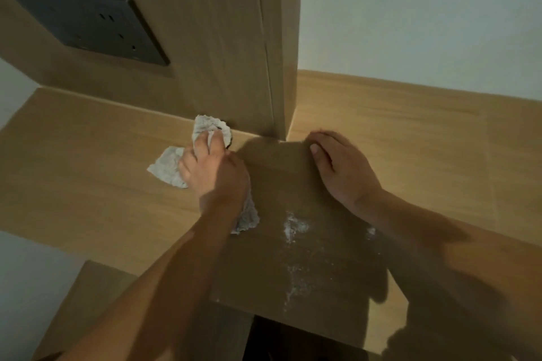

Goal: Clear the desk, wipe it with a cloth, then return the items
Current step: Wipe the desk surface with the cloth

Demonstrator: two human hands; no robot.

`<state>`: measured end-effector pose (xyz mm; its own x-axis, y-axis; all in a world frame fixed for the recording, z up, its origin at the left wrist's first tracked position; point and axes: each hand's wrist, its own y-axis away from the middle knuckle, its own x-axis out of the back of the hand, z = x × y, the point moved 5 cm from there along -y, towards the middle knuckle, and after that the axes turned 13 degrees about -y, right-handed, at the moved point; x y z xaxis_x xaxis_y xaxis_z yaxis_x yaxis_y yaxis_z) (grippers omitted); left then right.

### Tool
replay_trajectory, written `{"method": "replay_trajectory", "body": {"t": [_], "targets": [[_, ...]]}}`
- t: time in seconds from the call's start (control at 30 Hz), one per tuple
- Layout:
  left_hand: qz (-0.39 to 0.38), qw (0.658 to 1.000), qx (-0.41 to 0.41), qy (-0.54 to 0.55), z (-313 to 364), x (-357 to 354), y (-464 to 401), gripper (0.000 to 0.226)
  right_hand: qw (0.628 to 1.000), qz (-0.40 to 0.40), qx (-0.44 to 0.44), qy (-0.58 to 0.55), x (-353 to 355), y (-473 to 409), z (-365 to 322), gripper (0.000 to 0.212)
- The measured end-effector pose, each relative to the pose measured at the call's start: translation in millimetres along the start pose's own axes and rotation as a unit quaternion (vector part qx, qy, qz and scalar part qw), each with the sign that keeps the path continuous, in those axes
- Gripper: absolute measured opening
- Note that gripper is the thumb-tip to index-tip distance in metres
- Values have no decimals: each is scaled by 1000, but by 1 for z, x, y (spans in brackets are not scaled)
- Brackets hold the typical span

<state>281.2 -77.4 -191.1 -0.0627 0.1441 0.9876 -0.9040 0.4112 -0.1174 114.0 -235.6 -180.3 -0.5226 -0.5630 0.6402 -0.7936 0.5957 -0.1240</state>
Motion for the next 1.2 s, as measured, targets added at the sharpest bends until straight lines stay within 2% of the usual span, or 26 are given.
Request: {"method": "replay_trajectory", "body": {"t": [0.1,0.23,0.4,0.5,0.57,0.63,0.73,0.77,0.83,0.93,1.0,1.1,1.2], "targets": [[-10,1000,5,0,-1,1,-1,54,998,-19,28,50,34,4,22,40],[7,1000,-3,-8,1,1,1,45,994,-57,7,98,60,14,57,42],[17,1000,-20,3,0,-2,-1,40,994,0,50,93,54,17,67,42],[17,999,-33,13,-1,1,-3,39,993,0,64,100,55,19,65,44],[12,996,-87,10,6,3,4,42,992,2,71,100,56,19,64,42],[-6,983,-175,56,30,7,34,47,993,0,68,91,56,18,63,40],[-66,934,-329,124,76,11,100,48,994,-2,66,91,58,18,64,38],[-75,924,-353,123,81,13,108,49,994,-6,65,91,58,18,65,37],[-65,934,-329,120,60,13,89,48,993,-20,55,102,58,16,66,35],[-25,983,-173,58,-22,10,40,52,992,-28,43,117,58,16,66,35],[-16,995,-91,36,-67,12,31,50,992,-33,39,116,57,16,67,36],[-4,997,-65,47,-64,19,59,45,993,-38,37,107,56,16,67,37],[-7,995,-72,72,-19,21,123,38,994,-21,50,95,58,18,66,36]]}}
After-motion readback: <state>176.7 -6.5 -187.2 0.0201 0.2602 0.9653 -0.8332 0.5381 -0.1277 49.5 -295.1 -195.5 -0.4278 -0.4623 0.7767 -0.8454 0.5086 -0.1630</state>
